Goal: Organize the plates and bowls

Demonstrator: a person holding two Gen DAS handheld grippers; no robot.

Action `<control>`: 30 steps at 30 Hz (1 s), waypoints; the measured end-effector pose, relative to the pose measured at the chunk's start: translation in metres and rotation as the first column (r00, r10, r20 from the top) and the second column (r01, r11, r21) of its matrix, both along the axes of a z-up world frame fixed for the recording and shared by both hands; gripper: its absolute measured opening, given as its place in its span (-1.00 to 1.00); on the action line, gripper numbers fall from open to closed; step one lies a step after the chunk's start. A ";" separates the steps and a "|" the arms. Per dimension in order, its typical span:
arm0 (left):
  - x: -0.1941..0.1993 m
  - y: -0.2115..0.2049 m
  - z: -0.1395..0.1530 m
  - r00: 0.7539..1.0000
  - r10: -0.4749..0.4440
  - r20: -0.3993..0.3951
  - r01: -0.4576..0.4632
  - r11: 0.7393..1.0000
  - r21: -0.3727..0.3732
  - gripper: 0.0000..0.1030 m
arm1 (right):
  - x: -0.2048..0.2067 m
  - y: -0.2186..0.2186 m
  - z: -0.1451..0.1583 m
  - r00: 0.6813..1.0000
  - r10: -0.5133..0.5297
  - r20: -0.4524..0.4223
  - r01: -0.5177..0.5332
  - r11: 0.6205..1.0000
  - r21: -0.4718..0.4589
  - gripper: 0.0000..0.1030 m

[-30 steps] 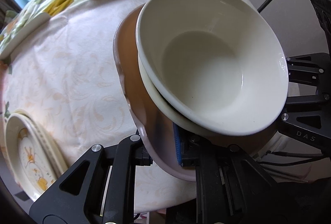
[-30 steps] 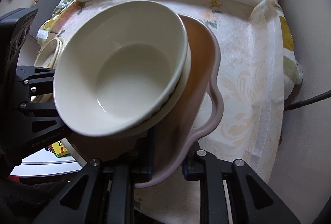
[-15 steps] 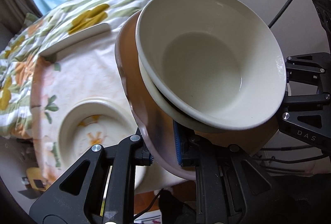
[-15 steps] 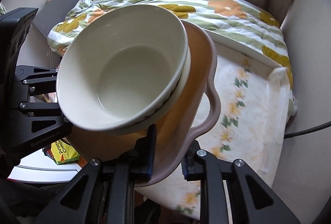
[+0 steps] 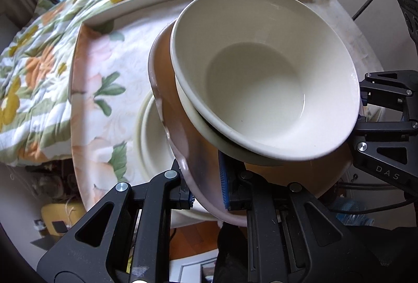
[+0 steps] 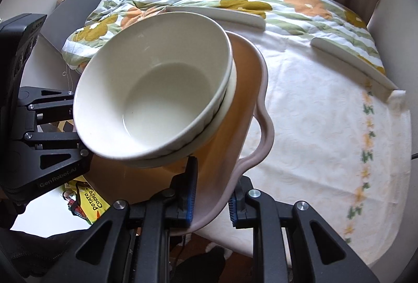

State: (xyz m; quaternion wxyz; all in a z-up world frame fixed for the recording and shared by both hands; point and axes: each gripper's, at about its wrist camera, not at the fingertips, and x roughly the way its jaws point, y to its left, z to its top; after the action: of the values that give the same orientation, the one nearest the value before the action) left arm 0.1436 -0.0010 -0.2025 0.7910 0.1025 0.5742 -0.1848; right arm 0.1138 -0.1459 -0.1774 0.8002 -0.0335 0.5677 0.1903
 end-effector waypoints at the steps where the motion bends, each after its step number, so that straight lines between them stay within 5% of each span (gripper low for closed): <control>1: 0.000 0.006 -0.005 1.000 0.002 -0.010 -0.001 1.000 0.002 -0.77 | 0.000 0.006 -0.005 1.000 0.001 -0.008 -0.001 1.000 0.000 -0.63; 9: 0.003 0.019 -0.037 0.999 0.006 -0.047 -0.006 1.000 0.002 -0.77 | 0.003 0.016 -0.030 0.999 -0.008 -0.042 0.007 1.000 -0.016 -0.63; 30: 0.001 0.019 -0.044 1.000 0.007 -0.020 -0.006 1.000 0.013 -0.77 | 0.002 0.020 -0.038 0.997 -0.052 -0.063 0.052 0.999 0.005 -0.63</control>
State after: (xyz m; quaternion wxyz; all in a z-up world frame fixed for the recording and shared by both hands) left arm 0.1450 0.0180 -0.2461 0.7851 0.1037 0.5835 -0.1796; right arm 0.1154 -0.1258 -0.2150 0.7867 -0.0099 0.5927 0.1722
